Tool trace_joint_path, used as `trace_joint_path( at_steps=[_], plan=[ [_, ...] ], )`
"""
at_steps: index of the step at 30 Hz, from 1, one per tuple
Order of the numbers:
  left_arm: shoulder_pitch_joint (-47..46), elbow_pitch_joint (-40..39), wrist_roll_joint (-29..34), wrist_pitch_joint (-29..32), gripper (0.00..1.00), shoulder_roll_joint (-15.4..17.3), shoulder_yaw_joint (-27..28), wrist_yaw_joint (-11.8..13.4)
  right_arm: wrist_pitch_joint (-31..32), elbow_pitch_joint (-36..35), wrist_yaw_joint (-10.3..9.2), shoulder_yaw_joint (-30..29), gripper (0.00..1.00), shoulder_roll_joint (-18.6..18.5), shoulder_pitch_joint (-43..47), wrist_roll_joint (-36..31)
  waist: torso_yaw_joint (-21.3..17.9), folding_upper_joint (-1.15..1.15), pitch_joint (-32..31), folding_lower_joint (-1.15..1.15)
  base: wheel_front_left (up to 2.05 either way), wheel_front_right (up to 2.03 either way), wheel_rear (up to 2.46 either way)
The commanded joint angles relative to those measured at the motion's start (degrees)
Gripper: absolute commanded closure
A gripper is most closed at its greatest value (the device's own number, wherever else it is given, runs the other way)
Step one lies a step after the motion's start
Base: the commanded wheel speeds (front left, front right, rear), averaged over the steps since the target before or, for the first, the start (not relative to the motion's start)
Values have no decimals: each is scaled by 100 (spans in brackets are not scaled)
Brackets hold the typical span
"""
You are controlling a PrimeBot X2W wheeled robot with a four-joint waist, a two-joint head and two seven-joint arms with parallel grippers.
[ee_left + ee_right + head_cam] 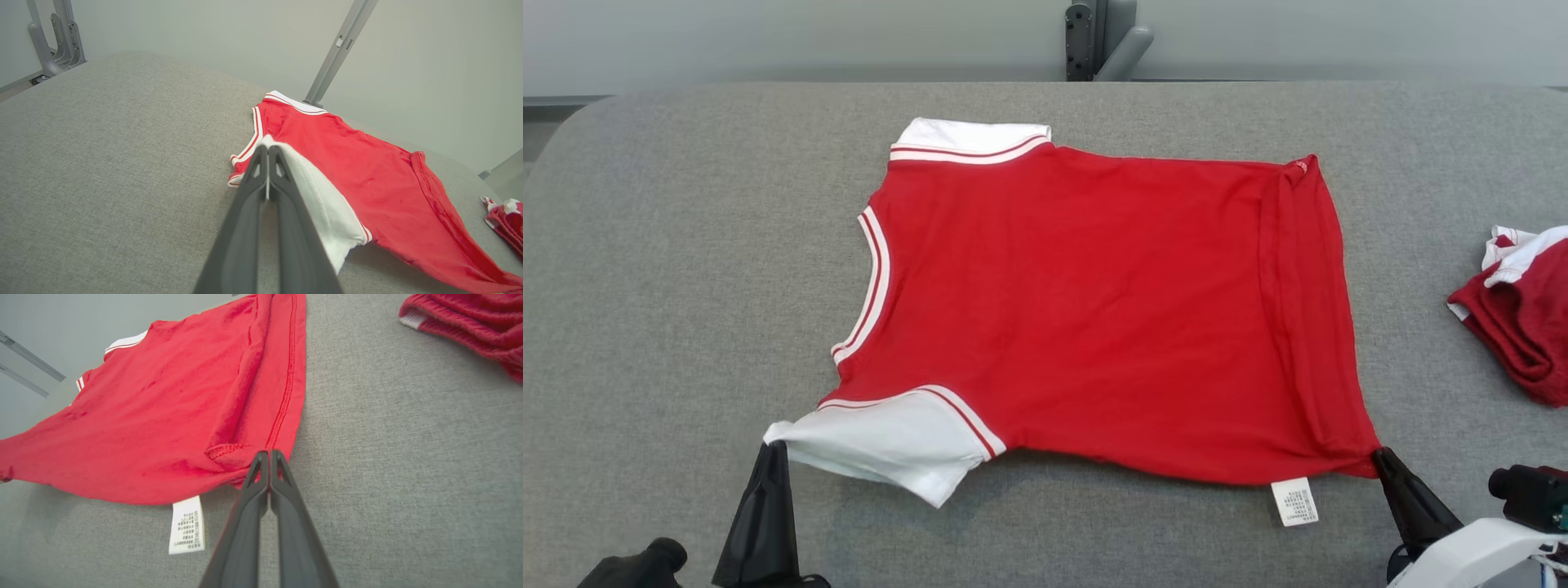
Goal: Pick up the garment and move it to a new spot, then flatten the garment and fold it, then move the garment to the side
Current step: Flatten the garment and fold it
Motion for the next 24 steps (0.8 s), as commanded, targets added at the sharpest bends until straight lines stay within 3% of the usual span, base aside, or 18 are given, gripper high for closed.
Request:
trace_joint_path(
  at_steps=[1,13,24],
  plan=[
    [-161,28,-28,11,100,72,20,-36,65,-51,0,-20,100,29,-127,-29,-86,0,92,1,0,0,0],
    [-1573,464,-100,106,100,378,146,-306,550,-489,0,-424,100,512,-1284,423,-405,0,745,1,0,0,0],
    [-3179,2046,-275,-42,100,332,94,-530,656,411,0,-405,100,644,-2521,205,-534,0,1280,1,0,0,0]
  ],
)
